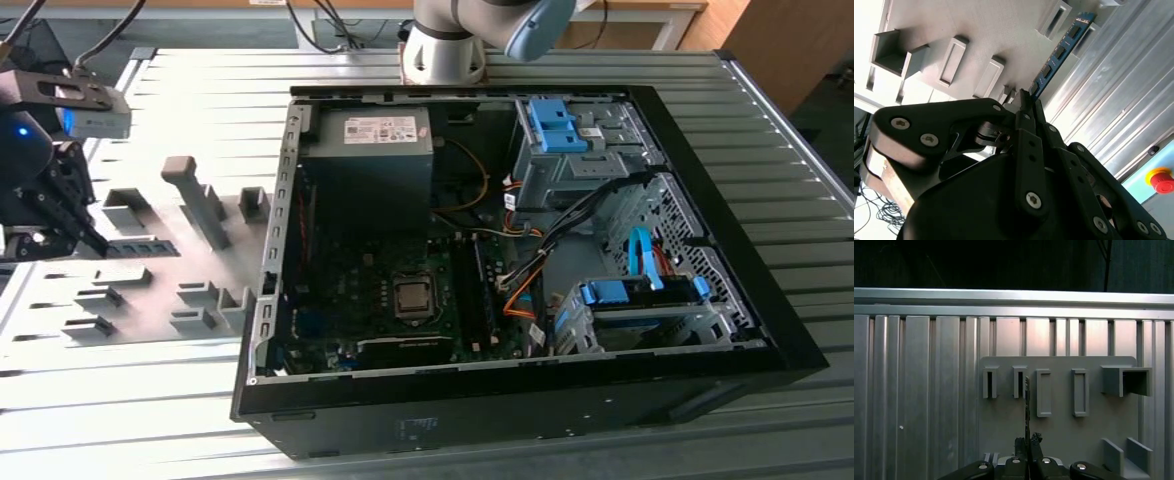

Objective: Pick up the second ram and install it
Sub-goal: 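Pick up the second ram and move it above second insertion slot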

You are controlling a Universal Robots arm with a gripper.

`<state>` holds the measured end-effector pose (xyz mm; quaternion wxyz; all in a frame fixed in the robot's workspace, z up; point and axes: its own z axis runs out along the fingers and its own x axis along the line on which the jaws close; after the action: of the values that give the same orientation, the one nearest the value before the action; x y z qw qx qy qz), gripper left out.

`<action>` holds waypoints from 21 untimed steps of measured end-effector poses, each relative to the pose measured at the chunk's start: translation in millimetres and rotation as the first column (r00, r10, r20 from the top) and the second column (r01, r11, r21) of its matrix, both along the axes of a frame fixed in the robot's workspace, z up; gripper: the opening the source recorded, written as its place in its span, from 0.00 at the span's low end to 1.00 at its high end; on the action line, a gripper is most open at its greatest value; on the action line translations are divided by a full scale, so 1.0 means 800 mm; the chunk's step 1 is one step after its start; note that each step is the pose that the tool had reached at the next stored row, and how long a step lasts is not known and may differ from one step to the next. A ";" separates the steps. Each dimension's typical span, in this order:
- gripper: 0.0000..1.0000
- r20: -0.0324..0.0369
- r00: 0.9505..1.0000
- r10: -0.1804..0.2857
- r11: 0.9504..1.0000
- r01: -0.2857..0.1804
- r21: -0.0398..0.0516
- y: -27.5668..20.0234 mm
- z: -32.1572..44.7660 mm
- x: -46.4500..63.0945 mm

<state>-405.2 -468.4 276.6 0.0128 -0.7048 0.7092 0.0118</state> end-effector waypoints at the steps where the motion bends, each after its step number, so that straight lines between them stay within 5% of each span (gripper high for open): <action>1: 0.14 0.000 1.000 0.000 1.000 0.000 0.000 0.0000 0.0010 0.000; 21: 0.14 0.000 1.000 0.000 1.000 0.000 0.000 0.0000 0.0224 0.000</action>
<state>-405.1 -468.4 294.5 0.0128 -0.7048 0.7092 0.0118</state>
